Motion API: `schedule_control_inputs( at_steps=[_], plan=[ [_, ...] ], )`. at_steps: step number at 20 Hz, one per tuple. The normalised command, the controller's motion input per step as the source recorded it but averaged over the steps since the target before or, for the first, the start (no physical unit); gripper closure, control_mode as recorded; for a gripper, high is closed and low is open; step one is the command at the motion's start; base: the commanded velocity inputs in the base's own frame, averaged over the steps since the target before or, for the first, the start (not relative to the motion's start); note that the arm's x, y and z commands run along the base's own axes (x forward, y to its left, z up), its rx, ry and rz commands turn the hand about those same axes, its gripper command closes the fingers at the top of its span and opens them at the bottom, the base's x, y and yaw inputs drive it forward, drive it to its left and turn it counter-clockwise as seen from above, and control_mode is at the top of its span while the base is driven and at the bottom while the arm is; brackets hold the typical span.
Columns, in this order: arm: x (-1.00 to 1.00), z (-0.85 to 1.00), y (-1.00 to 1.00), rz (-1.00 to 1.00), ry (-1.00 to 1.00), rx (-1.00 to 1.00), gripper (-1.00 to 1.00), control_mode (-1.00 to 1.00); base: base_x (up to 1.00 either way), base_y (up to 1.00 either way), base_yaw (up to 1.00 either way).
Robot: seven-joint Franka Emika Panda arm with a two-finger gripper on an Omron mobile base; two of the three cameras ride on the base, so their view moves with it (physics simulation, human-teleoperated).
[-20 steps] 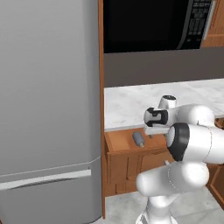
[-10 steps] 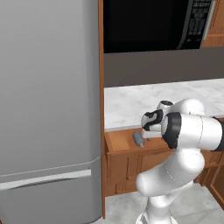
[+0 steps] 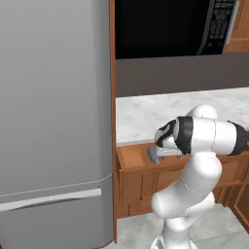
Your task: Restock the sink supplies by placing the sponge and soap dispenser on the counter and next to the sink. Make sure the soap dispenser is upright.
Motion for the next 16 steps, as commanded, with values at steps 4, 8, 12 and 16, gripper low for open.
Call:
schedule_control_inputs(
  at_steps=[4, 8, 12, 16],
  plan=[
    [0.20, -0.15, 0.00, 0.00, 0.00, 0.03, -1.00, -1.00, 0.00, 0.00, 0.00],
    [0.06, -0.27, 0.00, 0.00, 0.02, 0.01, -1.00, -1.00, 0.00, 0.00, 0.00],
    [0.00, -0.36, 0.03, 0.00, 0.08, 0.00, -1.00, -1.00, 0.00, 0.00, 0.00],
    [-0.01, -0.24, 0.06, 0.00, 0.11, 0.00, -1.00, -1.00, 0.00, 0.00, 0.00]
  ],
)
